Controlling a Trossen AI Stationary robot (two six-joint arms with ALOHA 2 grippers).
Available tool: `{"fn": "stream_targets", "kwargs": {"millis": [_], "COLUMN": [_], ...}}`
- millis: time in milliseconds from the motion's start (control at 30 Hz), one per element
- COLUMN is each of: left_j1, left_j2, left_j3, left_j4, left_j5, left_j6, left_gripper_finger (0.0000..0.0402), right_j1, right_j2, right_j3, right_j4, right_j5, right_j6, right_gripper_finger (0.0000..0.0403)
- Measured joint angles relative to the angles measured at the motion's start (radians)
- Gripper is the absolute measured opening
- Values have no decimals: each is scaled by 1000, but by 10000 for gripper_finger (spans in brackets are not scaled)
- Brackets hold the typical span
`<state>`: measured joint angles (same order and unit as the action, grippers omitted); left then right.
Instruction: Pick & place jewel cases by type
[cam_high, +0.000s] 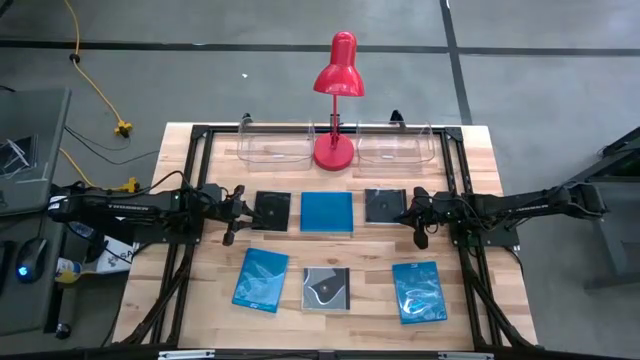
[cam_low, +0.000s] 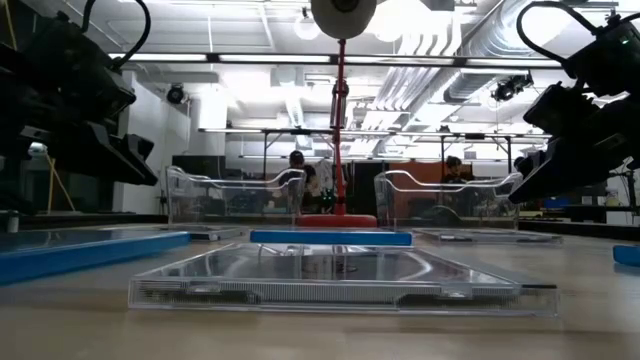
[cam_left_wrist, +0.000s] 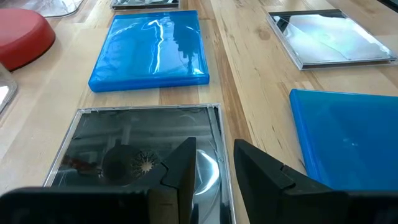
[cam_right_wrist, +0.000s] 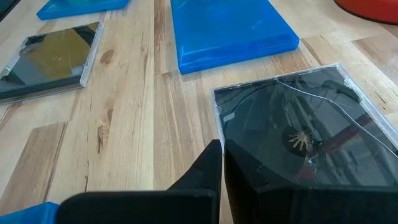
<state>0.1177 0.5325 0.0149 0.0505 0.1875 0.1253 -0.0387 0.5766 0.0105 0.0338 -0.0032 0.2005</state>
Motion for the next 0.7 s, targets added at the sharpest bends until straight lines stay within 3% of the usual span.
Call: {"fn": "stream_targets", "kwargs": {"millis": [500,567,700], "left_j1": [9,32,40], "left_j2": [0,46,73], "left_j3": [0,3,5], "left_j4": [2,17,9], "left_j5": [8,14,-45], "left_j6": [0,0,0], "left_gripper_finger": [105,105,105], "right_j1": [0,0,0], "right_j2": [0,0,0], "right_j3": [0,0,0], "right_j4": [0,0,0], "right_j5": [0,0,0], "right_j6": [0,0,0], "right_gripper_finger": [0,0,0]}}
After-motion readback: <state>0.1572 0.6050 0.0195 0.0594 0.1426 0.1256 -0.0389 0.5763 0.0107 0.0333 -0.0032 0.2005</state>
